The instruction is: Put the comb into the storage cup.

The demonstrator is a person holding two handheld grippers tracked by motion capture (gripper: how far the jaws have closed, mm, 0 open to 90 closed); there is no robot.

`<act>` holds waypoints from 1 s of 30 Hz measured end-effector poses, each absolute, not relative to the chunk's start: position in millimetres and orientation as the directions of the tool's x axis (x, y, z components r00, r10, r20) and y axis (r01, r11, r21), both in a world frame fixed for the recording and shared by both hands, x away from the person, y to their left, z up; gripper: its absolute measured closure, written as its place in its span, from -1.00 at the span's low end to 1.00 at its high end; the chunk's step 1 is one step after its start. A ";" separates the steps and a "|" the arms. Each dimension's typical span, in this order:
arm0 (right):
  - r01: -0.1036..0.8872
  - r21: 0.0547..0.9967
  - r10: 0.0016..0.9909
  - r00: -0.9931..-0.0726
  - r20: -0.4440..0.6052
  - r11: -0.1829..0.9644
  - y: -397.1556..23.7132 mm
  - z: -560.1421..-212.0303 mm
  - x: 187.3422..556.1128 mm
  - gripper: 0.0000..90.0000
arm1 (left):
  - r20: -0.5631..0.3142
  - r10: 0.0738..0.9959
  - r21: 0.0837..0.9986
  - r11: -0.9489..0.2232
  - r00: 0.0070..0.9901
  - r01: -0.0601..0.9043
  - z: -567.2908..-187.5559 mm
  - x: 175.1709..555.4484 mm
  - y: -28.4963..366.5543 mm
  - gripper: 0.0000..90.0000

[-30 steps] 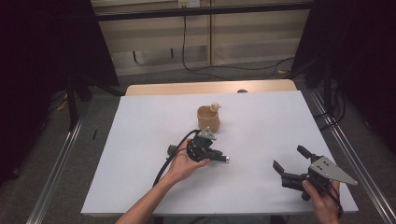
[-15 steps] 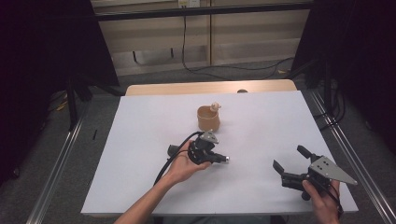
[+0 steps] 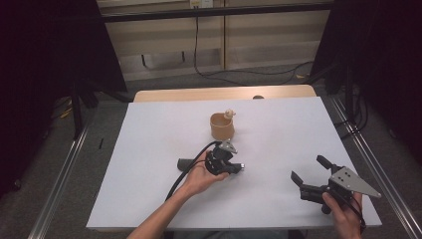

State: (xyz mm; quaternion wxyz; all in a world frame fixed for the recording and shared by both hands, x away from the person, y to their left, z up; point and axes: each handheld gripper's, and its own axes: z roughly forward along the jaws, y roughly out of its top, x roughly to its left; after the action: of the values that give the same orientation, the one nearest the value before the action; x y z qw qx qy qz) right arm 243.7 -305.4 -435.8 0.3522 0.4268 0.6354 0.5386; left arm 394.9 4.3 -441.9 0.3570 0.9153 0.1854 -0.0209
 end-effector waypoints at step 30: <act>0.164 0.985 0.922 -0.387 0.012 0.056 -305.4 -436.3 244.2 -0.98 | -0.196 0.380 0.652 -0.638 0.904 0.409 -446.8 407.9 4.4 1.00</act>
State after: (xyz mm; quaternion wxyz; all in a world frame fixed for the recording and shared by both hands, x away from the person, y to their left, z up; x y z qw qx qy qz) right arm 244.2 -305.4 -436.3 0.3523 0.4270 0.6356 0.5381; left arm 407.9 4.4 -446.8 0.3652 0.9048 0.2182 -0.0201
